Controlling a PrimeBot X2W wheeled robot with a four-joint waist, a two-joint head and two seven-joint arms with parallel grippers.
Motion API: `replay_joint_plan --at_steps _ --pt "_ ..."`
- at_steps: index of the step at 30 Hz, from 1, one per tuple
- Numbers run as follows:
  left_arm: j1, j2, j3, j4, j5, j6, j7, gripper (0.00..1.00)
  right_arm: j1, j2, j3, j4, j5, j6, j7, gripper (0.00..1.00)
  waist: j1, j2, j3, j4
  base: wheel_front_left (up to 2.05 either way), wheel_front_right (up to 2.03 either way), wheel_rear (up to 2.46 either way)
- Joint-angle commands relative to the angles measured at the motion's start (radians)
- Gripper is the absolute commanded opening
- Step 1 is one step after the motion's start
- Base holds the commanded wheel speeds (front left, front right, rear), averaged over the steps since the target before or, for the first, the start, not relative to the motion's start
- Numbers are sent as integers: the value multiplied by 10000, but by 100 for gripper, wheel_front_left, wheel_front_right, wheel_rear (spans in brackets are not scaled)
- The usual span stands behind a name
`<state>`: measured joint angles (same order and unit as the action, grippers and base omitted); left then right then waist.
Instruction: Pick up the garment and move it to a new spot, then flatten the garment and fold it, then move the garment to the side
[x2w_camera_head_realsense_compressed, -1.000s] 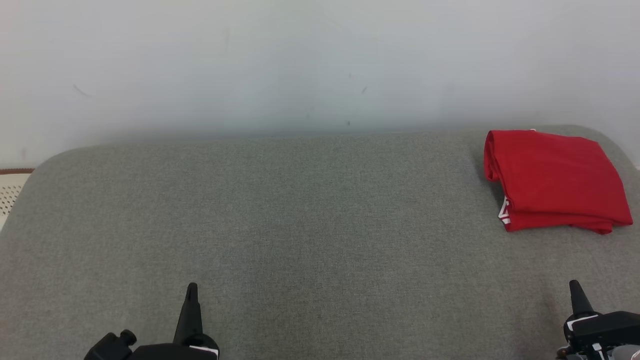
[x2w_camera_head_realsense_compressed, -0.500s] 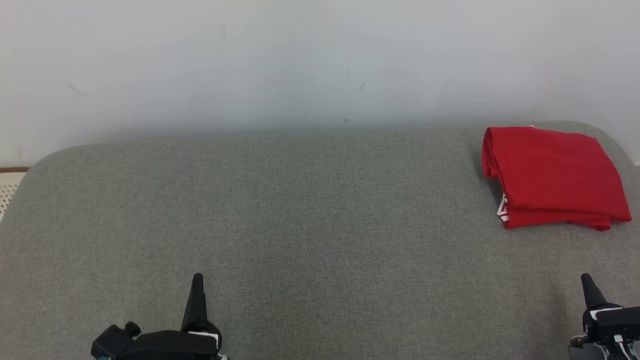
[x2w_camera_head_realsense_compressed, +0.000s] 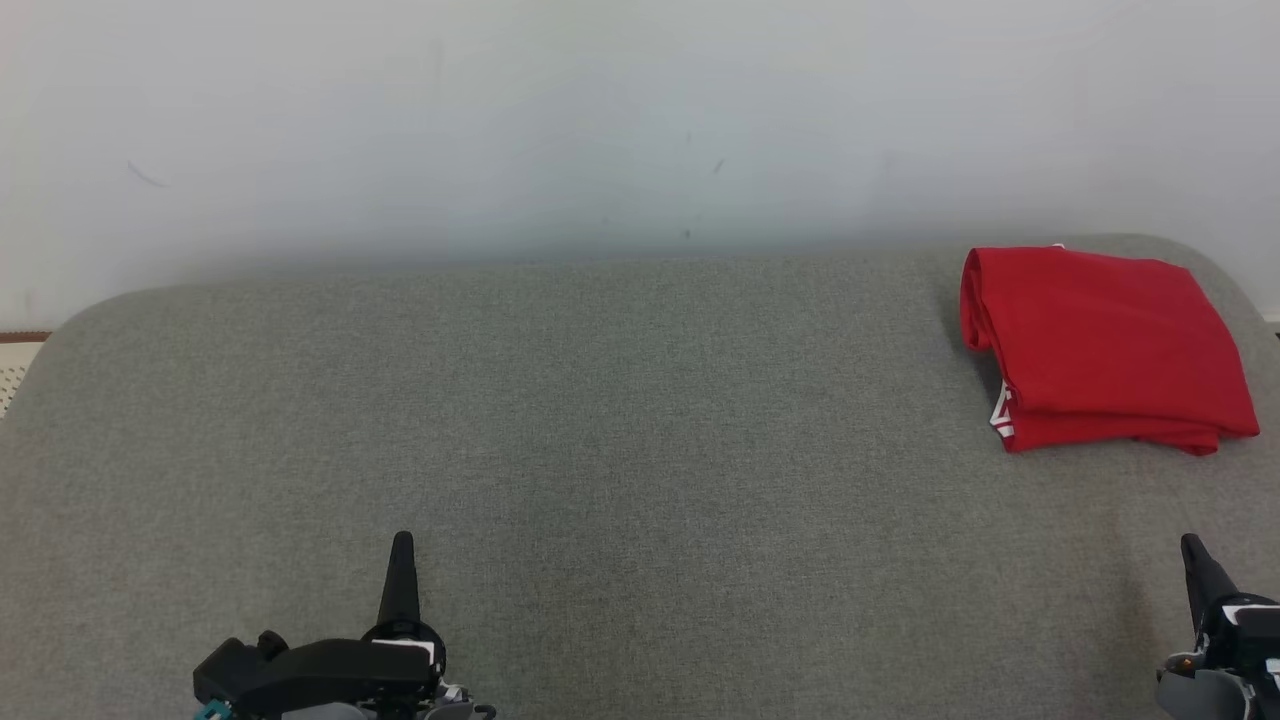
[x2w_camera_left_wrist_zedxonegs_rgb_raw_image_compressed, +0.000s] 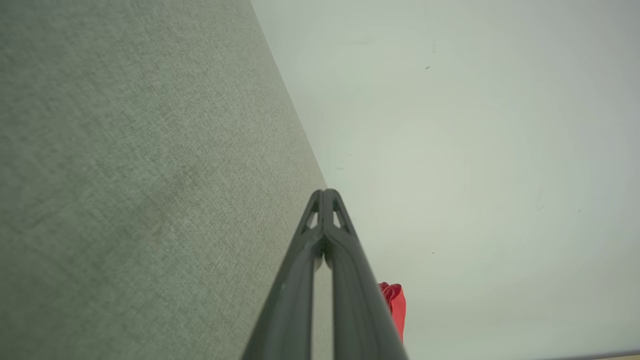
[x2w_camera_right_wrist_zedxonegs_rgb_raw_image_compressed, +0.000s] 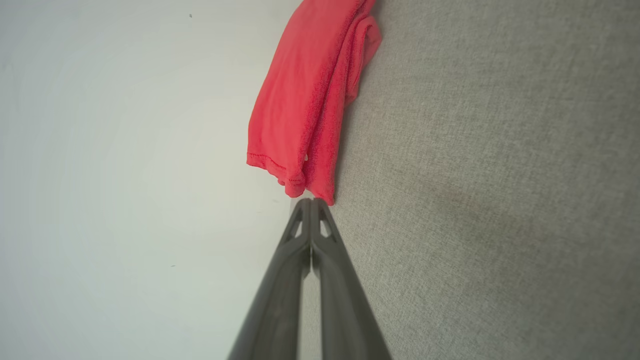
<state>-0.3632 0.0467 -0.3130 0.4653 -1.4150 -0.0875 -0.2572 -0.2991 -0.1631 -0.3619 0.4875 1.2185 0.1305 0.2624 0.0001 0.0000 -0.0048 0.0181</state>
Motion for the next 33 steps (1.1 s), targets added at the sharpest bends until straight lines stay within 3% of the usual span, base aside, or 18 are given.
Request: replay_joint_plan --at_steps 1,33 --pt "-264 49 -81 42 -323 -102 -47 0 -177 -101 -126 24 241 4 98 0 -1 0 10 -7 0 0 0" --pt "-1183 55 -841 908 -3181 -366 -65 0 -816 -290 -1222 645 2699 4 1196 0 -1 0 203 -152 0 0 0"
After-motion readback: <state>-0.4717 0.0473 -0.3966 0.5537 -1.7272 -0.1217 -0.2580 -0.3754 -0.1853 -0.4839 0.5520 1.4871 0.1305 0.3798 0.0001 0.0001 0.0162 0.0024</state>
